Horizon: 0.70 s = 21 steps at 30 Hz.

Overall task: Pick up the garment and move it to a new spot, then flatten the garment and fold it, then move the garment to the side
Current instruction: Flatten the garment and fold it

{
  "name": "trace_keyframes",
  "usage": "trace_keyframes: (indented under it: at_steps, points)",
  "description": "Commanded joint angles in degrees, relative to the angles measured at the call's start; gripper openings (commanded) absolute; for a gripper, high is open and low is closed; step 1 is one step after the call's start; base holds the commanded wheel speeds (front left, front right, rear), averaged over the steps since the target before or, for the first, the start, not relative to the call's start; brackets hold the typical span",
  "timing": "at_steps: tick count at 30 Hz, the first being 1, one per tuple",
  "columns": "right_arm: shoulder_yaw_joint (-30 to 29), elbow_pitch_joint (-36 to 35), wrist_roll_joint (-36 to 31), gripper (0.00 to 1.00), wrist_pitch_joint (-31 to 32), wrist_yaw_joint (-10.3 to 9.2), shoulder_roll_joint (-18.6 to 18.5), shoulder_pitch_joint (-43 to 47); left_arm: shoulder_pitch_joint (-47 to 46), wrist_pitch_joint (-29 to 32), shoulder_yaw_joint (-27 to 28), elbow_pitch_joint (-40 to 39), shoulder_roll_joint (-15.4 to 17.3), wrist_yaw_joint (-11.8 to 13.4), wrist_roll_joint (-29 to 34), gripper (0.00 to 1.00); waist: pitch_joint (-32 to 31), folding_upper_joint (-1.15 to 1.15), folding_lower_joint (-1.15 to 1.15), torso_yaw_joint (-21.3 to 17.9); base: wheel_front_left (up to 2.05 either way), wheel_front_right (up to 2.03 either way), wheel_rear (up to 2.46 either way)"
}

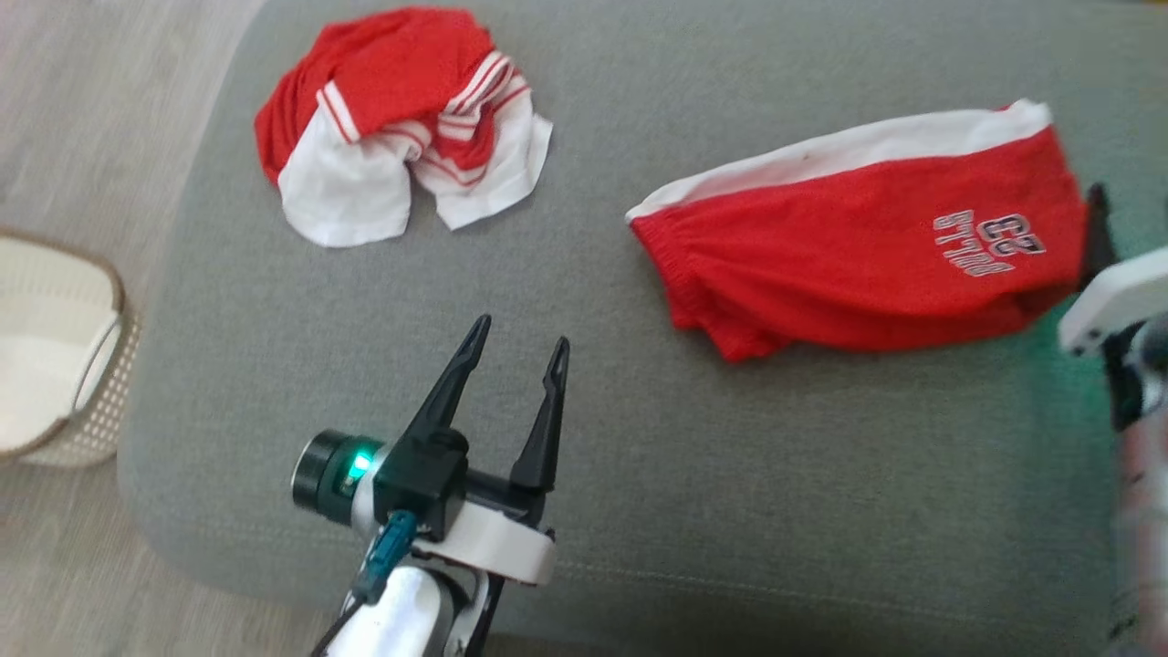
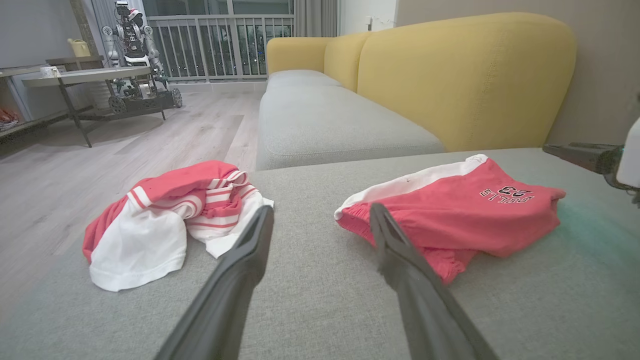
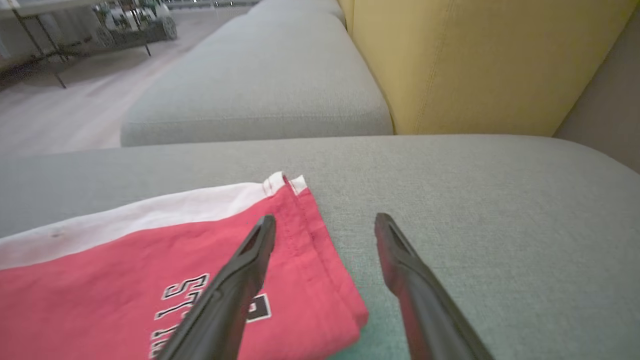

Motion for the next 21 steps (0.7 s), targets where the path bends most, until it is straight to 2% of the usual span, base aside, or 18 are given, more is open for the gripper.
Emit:
trace_keyframes:
  at_steps: [1, 11, 16, 17, 18, 19, 21]
  points:
    - [-0.19, 1.07, -2.78, 1.0, 2.28, -0.02, -1.76, -3.3, -2.39, -0.29, 0.97, -1.98, 0.13, 0.06, -0.32, 1.0, 3.63, 0.0, 0.0, 2.2, 0.0, 0.0, 0.0]
    - [-2.96, 11.47, -9.39, 1.0, 11.14, -0.02, -4.43, -10.31, -5.18, -0.29, 0.17, -2.21, 0.12, 0.87, -1.42, 1.0, 7.17, 0.0, 0.0, 3.11, 0.0, 0.0, 0.0]
    - [-4.44, 14.35, -12.04, 1.0, 12.63, -0.02, -4.58, -11.75, -5.86, -0.29, -0.01, -2.1, 0.12, 0.92, -1.33, 1.0, 7.42, 0.0, 0.0, 2.5, 0.0, 0.0, 0.0]
    - [-4.61, 15.02, -12.21, 0.65, 12.64, -0.02, -4.36, -11.84, -5.86, -0.29, -0.01, -2.0, 0.12, 0.91, -1.34, 1.0, 7.24, 0.0, 0.0, 2.28, 0.0, 0.0, 0.0]
    - [-4.7, 15.68, -12.26, 0.2, 12.47, -0.02, -4.11, -11.92, -5.79, -0.29, 0.01, -1.9, 0.12, 0.95, -1.3, 1.0, 7.0, 0.0, 0.0, 2.01, 0.0, 0.0, 0.0]
    - [-4.72, 16.47, -12.14, 0.0, 12.32, -0.02, -3.84, -11.97, -5.66, -0.29, 0.06, -1.79, 0.12, 1.02, -1.26, 1.0, 6.69, 0.0, 0.0, 1.7, 0.0, 0.0, 0.0]
    - [-4.82, 17.54, -11.5, 0.0, 11.9, -0.02, -3.47, -12.72, -5.58, -0.29, 0.42, -2.03, 0.12, 1.17, -1.22, 1.0, 6.97, 0.0, 0.0, 0.79, 0.0, 0.0, 0.0]
